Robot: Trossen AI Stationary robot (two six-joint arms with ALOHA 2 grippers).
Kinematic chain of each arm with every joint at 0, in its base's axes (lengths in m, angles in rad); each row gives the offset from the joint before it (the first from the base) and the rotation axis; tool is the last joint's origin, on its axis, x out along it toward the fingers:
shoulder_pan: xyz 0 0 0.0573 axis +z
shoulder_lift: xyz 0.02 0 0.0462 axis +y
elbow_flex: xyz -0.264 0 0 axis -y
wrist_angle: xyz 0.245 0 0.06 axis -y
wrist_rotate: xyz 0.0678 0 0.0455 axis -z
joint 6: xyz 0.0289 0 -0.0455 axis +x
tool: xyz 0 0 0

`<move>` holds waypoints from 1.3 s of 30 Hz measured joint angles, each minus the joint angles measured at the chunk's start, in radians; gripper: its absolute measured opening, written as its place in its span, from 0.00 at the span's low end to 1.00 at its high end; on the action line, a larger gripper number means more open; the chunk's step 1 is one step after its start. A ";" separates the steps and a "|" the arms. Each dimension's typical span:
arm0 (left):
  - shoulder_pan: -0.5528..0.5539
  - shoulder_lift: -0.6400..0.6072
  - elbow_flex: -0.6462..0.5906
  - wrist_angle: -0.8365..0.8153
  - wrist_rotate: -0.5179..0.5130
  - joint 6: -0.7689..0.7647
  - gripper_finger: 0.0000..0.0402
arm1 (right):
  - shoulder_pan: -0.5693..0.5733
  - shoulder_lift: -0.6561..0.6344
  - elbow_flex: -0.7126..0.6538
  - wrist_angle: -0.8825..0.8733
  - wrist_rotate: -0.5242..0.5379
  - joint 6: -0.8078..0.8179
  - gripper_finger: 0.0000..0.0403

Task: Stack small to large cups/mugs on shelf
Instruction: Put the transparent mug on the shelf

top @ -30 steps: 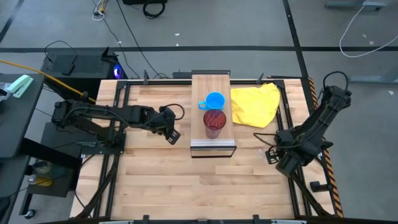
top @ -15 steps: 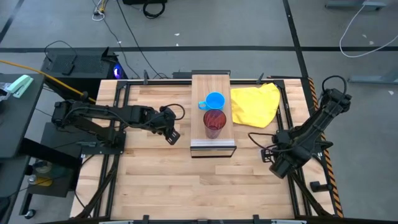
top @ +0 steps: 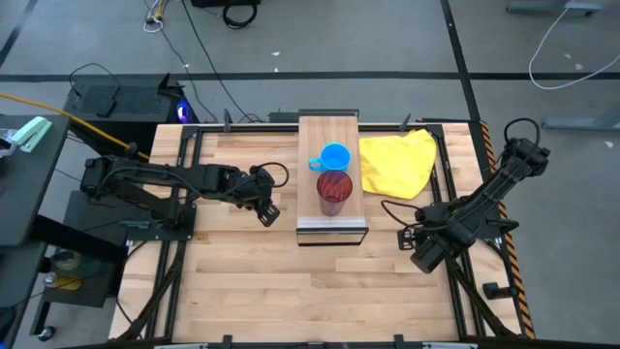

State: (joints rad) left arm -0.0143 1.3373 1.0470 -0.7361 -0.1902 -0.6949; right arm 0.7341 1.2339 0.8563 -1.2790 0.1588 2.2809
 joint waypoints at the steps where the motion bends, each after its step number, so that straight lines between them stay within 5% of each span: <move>1: 0.000 0.000 0.000 0.000 0.000 0.000 0.03 | 0.000 0.000 0.000 0.005 0.020 -0.006 0.12; 39: 0.035 0.000 0.000 0.007 0.000 0.026 0.04 | -0.025 0.081 -0.002 0.185 0.021 -0.155 0.11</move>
State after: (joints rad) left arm 0.0208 1.3376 1.0470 -0.7292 -0.1898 -0.6693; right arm 0.7094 1.3151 0.8539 -1.0943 0.1801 2.1260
